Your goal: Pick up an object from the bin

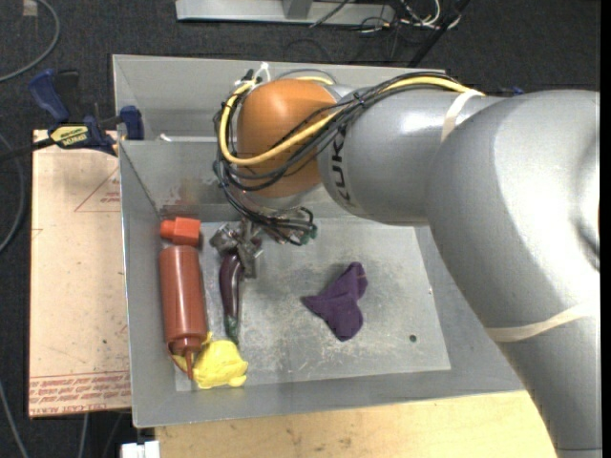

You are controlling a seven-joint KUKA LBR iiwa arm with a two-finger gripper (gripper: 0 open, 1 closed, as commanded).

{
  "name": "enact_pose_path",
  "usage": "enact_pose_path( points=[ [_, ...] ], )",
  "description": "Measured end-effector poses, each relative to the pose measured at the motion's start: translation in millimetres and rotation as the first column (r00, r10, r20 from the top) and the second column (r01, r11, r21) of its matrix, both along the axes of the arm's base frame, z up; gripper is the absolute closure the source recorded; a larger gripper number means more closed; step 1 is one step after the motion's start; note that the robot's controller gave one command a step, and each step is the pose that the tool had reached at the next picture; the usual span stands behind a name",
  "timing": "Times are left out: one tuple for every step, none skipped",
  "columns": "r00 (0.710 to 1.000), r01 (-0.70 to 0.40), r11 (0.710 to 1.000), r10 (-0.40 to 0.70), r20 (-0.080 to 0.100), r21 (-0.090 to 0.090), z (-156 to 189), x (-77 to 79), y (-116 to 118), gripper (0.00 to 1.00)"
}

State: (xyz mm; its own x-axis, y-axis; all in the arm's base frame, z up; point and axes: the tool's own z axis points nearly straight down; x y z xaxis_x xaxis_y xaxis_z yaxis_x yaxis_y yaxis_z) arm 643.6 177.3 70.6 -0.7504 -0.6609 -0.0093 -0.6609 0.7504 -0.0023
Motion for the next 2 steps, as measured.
enact_pose_path(
  points=[
    [1.0, -0.024, 1.0, 0.024, -0.005, -0.001, 4, -1.4, 0, 1.0],
    [1.0, -0.013, 1.0, 0.013, -0.008, -0.001, 23, -2.7, 0, 1.0]
  ],
)
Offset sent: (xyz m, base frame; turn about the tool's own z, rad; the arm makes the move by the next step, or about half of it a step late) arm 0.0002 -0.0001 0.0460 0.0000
